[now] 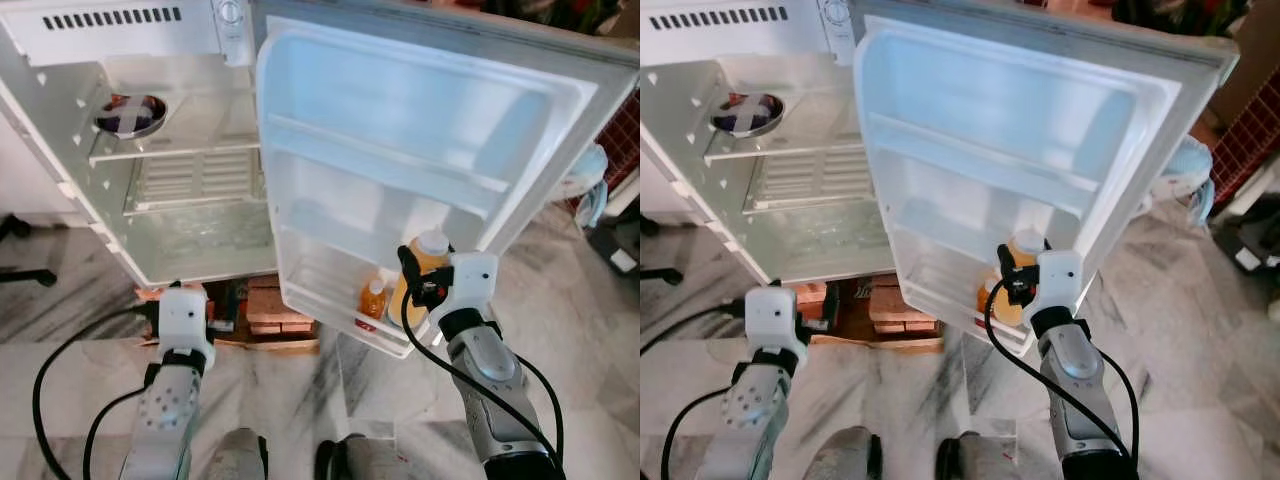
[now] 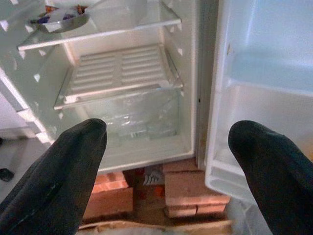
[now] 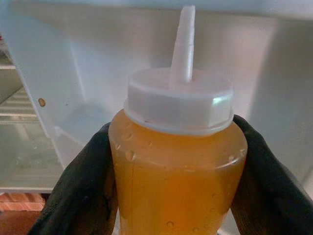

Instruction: Restocking fridge

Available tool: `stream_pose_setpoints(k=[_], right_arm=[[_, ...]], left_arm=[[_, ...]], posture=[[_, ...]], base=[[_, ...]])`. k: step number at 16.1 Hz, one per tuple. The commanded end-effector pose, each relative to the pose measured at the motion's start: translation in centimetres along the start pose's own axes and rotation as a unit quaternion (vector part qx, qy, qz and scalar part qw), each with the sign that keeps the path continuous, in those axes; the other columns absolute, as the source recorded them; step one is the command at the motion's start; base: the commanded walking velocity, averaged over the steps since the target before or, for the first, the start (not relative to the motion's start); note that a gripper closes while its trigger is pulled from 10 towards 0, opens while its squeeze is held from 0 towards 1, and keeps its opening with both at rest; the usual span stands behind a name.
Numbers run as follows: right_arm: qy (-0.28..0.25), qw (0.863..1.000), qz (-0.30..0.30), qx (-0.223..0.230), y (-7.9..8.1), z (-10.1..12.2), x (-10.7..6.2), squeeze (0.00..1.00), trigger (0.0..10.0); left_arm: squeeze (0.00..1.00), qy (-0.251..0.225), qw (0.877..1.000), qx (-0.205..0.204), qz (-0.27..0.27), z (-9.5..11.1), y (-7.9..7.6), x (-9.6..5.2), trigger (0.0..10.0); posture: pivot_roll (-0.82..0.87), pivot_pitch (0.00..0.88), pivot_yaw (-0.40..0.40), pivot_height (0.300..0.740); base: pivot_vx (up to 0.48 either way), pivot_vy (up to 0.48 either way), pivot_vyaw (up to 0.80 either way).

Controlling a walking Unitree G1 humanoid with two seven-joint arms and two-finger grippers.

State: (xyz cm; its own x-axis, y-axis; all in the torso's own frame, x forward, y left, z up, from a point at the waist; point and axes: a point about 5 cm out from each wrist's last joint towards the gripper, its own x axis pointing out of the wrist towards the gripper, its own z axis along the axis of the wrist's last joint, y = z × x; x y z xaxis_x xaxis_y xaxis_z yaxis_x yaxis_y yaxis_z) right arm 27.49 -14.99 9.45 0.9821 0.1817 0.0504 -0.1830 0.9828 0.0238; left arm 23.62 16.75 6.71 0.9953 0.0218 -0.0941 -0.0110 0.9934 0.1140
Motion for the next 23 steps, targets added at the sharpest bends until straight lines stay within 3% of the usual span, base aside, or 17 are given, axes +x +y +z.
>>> stream_pose_setpoints(k=[1, 20, 23], right_arm=[[-0.007, 1.000, 0.003, -0.001, 0.1, 0.3, 0.1, 0.00, 10.0], [-0.023, 1.000, 0.003, -0.003, -0.2, 1.3, 0.5, 0.00, 10.0], [-0.023, 1.000, 0.005, 0.002, -0.1, 1.2, 0.4, 0.00, 10.0]], left_arm=[[0.00, -0.007, 1.000, 0.010, 0.004, 0.3, 0.4, 0.0, 10.0], [0.00, -0.005, 1.000, 0.005, -0.020, 0.3, -0.8, -0.1, 10.0], [0.00, -0.005, 1.000, 0.004, -0.020, 0.3, -0.8, -0.1, 10.0]], posture=[[0.15, 0.161, -0.060, 0.740], [0.14, 0.153, -0.075, 0.740], [0.14, 0.153, -0.075, 0.705]], base=[[0.000, 0.000, 0.00], [0.000, 0.000, -0.08], [0.000, 0.000, 0.00]])
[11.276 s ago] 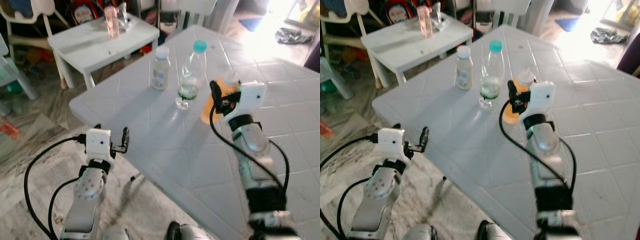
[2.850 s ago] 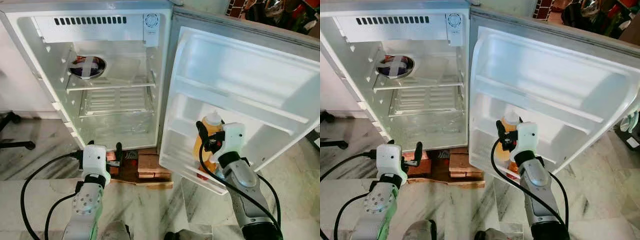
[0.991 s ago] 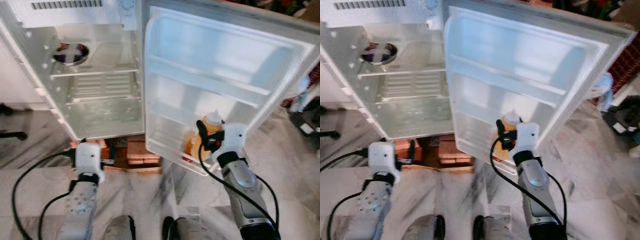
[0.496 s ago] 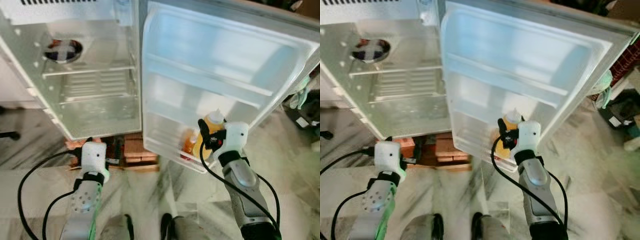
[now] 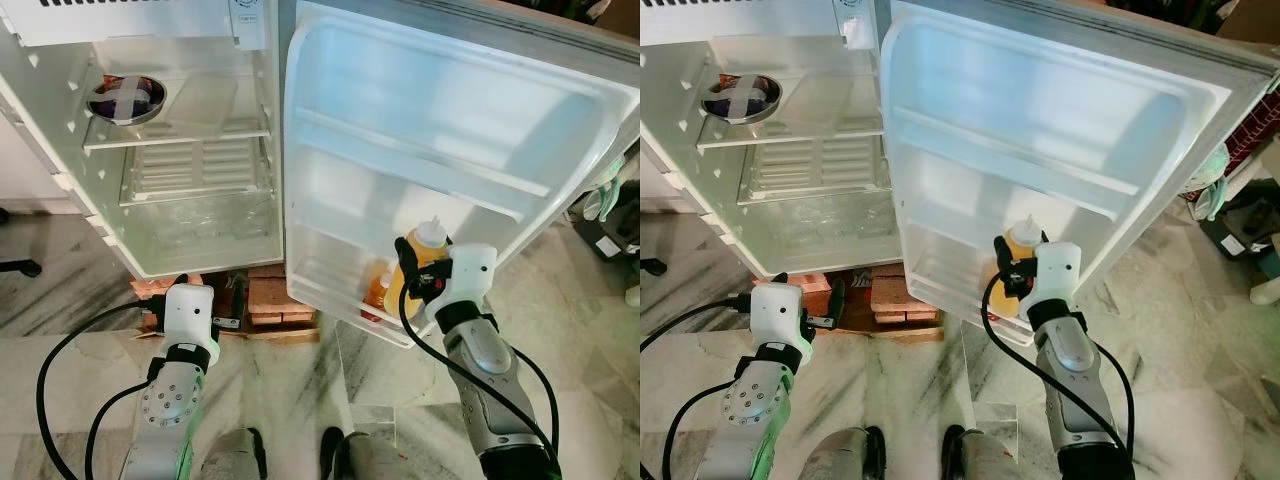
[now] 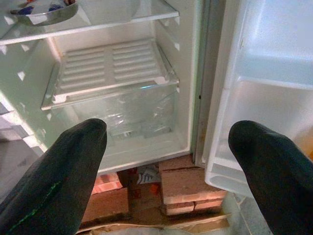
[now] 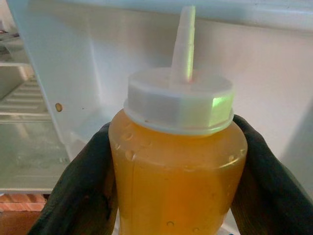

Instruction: Restocking fridge

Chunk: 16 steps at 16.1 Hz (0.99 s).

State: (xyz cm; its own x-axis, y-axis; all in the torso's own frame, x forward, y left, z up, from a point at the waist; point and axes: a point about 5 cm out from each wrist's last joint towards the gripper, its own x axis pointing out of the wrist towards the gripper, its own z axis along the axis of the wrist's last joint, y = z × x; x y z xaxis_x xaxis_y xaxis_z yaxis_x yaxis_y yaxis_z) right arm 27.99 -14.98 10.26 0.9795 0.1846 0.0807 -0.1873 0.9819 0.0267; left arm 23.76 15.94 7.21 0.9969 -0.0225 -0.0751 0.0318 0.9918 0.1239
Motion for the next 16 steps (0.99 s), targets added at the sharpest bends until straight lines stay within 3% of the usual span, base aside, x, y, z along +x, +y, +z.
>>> stream_pose_setpoints(k=[1, 4, 16], right_arm=[[-0.008, 1.000, 0.003, 0.000, -0.02, 0.41, -0.15, 0.00, 10.0], [-0.009, 1.000, 0.003, -0.001, -0.07, 0.44, -0.16, 0.00, 10.0], [-0.009, 1.000, -0.002, -0.009, -0.18, 0.55, -0.02, 0.00, 10.0]], left_arm=[[0.00, 0.006, 1.000, -0.004, 0.000, -0.32, -0.13, -0.21, 10.0], [0.00, 0.004, 1.000, -0.004, -0.001, -0.28, -0.18, -0.17, 10.0], [0.00, 0.003, 1.000, -0.003, 0.006, -0.05, -0.17, 0.11, 10.0]], posture=[[0.14, 0.153, -0.075, 0.695], [0.14, 0.153, -0.075, 0.666], [0.14, 0.174, -0.077, 0.666]], base=[[0.000, 0.000, 0.00], [0.000, 0.000, 0.00], [0.000, 0.000, 0.00]])
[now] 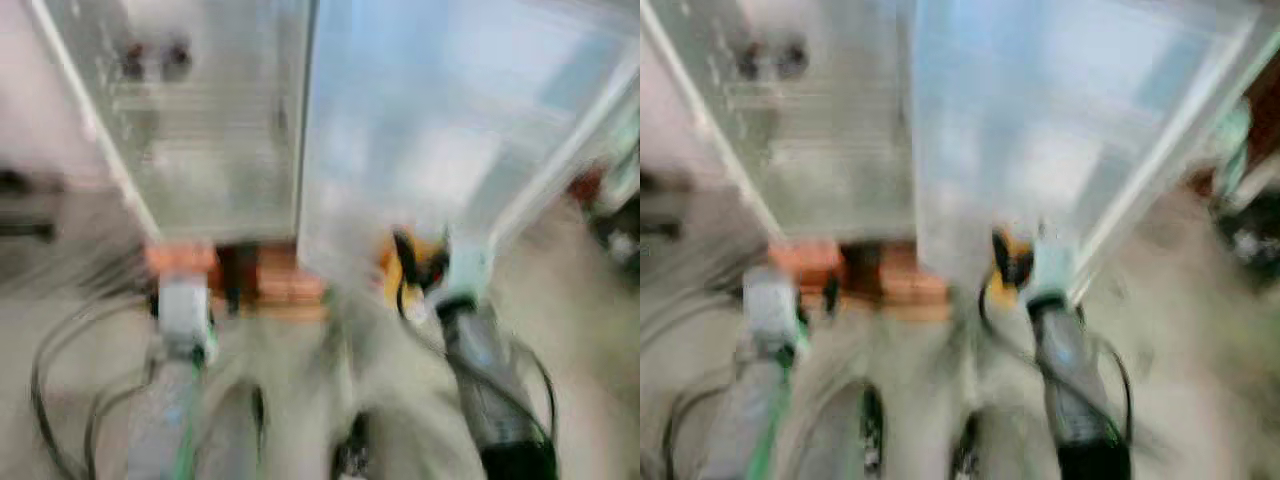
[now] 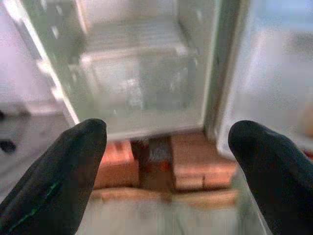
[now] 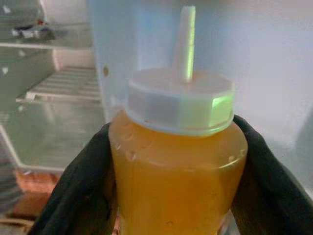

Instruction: Restocking fridge

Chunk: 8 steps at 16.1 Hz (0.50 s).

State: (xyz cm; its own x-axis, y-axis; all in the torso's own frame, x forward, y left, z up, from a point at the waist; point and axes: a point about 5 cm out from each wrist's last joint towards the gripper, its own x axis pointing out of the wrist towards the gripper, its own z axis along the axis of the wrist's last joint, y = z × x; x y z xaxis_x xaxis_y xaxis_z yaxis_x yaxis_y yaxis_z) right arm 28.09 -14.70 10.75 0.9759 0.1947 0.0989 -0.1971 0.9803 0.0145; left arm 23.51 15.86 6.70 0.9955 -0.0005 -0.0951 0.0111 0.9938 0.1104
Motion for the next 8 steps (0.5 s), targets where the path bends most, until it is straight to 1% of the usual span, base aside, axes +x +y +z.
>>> stream_pose_setpoints(k=[1, 8], right_arm=[[0.000, 1.000, -0.008, -0.004, -0.47, 0.09, -0.21, 0.00, 10.0], [-0.003, 1.000, -0.008, -0.004, -0.34, 0.19, -0.22, 0.00, 10.0]], left_arm=[[0.00, -0.008, 1.000, 0.004, -0.003, 0.48, 0.00, 0.30, 10.0], [0.00, -0.007, 1.000, 0.002, -0.007, 0.36, -0.06, 0.19, 10.0]], posture=[[0.14, 0.174, -0.076, 0.666], [0.14, 0.173, -0.077, 0.666]], base=[[0.000, 0.000, 0.00], [0.000, 0.000, 0.00]])
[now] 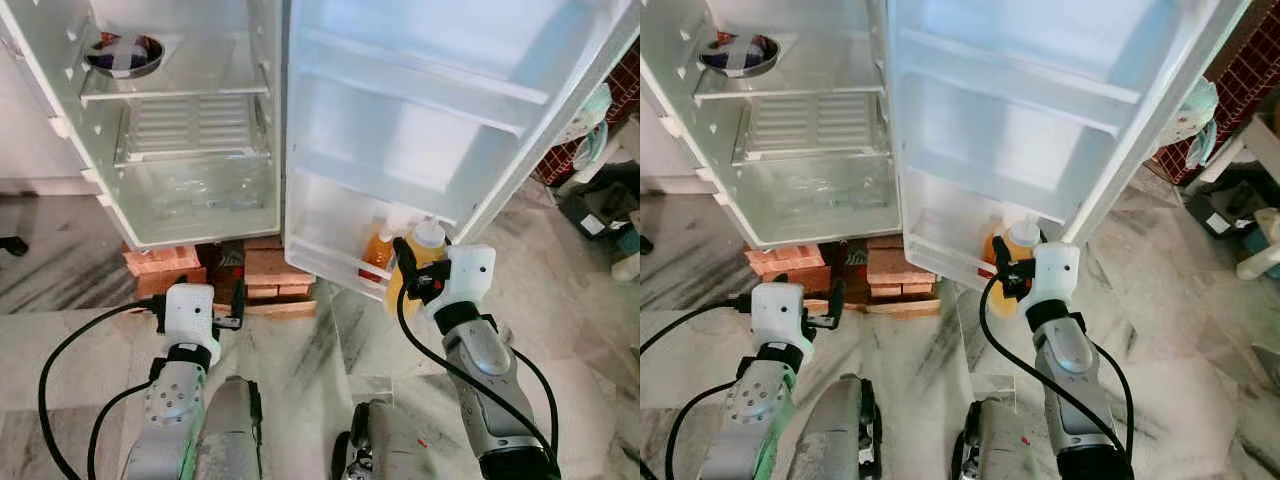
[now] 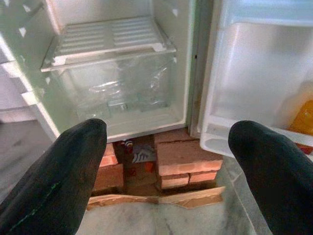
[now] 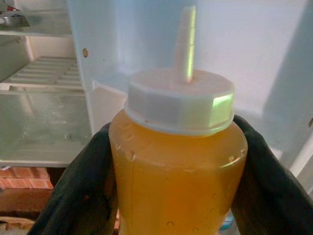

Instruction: Restocking fridge

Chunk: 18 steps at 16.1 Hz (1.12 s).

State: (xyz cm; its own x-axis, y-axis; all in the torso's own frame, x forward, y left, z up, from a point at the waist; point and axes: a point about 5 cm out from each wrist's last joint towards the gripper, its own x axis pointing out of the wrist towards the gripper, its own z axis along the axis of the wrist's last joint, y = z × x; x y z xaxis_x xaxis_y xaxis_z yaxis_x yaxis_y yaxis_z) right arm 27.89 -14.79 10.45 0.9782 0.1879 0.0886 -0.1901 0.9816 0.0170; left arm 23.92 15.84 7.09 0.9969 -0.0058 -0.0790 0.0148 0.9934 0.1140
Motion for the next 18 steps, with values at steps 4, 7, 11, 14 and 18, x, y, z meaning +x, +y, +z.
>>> stream_pose_setpoints(k=[4, 7, 11, 14, 18], right_arm=[[-0.018, 1.000, 0.017, -0.004, 0.16, 0.88, 0.25, 0.00, 10.0], [-0.018, 1.000, 0.026, 0.000, 0.36, 0.89, 0.29, 0.00, 10.0], [-0.022, 0.999, 0.030, 0.004, 0.34, 1.13, 0.38, 0.00, 10.0], [-0.025, 0.999, 0.032, 0.007, 0.46, 1.21, 0.43, 0.00, 10.0], [-0.026, 0.999, 0.034, 0.006, 0.62, 1.20, 0.44, 0.00, 10.0]], left_arm=[[0.00, 0.003, 1.000, 0.000, -0.006, -0.16, -0.06, -0.19, 10.0], [0.00, 0.003, 1.000, 0.000, -0.007, -0.16, -0.09, -0.18, 10.0], [0.00, 0.002, 1.000, 0.000, -0.010, -0.10, -0.17, -0.07, 10.0], [0.00, -0.001, 1.000, 0.001, -0.012, -0.04, -0.19, 0.00, 10.0], [0.00, -0.002, 1.000, 0.001, -0.013, 0.00, -0.09, 0.08, 10.0]], posture=[[0.14, 0.172, -0.078, 0.666], [0.14, 0.169, -0.078, 0.666], [0.14, 0.173, -0.077, 0.666], [0.14, 0.172, -0.075, 0.666], [0.14, 0.170, -0.074, 0.666]], base=[[0.000, 0.000, 0.00], [0.262, 0.000, 0.00], [0.291, 0.000, 0.00], [0.349, 0.000, 0.00], [0.381, 0.000, 0.00]])
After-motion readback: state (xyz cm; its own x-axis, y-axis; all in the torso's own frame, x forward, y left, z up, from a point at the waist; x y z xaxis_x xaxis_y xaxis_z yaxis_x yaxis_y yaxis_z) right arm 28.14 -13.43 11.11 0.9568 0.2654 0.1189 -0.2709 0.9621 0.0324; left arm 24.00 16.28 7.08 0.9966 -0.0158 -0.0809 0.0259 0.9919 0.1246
